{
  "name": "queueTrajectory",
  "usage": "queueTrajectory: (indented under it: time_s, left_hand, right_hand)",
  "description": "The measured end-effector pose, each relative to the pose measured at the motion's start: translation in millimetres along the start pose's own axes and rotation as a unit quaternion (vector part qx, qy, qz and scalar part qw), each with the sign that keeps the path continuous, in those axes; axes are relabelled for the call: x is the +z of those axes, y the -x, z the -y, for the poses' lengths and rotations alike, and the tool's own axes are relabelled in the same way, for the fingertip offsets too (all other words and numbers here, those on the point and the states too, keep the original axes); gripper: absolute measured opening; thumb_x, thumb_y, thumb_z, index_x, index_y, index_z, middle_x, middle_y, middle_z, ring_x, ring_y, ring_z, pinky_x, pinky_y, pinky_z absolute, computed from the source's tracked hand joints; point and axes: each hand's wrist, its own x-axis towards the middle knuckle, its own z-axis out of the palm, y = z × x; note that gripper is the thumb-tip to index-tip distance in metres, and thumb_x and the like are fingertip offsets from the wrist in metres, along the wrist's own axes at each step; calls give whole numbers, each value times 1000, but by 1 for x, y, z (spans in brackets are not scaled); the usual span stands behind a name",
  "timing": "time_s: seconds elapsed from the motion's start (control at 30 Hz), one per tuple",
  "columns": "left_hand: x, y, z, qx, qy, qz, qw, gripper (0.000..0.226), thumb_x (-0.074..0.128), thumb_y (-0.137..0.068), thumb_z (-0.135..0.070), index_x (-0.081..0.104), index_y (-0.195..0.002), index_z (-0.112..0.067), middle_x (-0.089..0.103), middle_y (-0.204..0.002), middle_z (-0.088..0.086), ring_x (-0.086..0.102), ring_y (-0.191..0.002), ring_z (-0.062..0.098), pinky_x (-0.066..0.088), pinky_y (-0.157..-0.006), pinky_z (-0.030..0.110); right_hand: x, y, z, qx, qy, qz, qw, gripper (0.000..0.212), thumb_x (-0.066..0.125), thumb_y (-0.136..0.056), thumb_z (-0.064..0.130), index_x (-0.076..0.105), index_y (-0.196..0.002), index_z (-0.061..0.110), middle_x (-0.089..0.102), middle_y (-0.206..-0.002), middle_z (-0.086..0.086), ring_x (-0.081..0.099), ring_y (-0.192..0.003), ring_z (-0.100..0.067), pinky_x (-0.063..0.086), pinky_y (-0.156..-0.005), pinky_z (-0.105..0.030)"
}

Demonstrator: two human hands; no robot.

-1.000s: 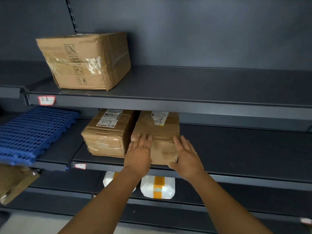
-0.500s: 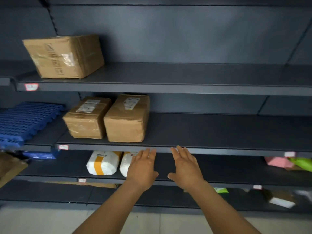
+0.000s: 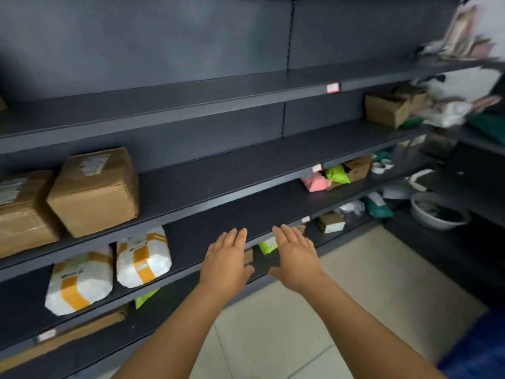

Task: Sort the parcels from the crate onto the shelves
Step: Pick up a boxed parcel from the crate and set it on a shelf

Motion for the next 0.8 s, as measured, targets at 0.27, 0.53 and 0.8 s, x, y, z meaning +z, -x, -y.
queueTrajectory:
  time_s: [0.27, 0.53, 0.8]
  left_hand:
    - [25, 49, -92, 135, 10, 40, 990, 81, 58, -92, -40, 8, -154, -21, 14, -160, 0, 12, -147, 19, 18, -118, 36]
    - [52, 86, -217, 286, -5, 63, 956, 79, 55, -94, -39, 7, -153, -20, 18, -158, -2, 14, -146, 18, 18, -118, 36]
    - [90, 125, -355, 384, -4, 90, 919, 78, 54, -94, -37, 6, -153, -21, 21, -156, -3, 19, -143, 18, 19, -114, 31]
  right_hand:
    - [-9, 122, -69, 131, -11, -36, 991, 93, 64, -88, 37, 2, -154, 21, -1, -162, -1, -1, -149, -23, 6, -120, -39]
    - [-24, 229, -159, 262, -26, -94, 960, 91, 65, -88, 37, 4, -154, 21, 2, -161, -1, -2, -149, -25, 7, -119, -40]
    - [-37, 333, -262, 369, -40, -101, 923, 91, 63, -89, 38, 2, -154, 20, 0, -162, 1, -2, -149, -24, 9, -121, -42]
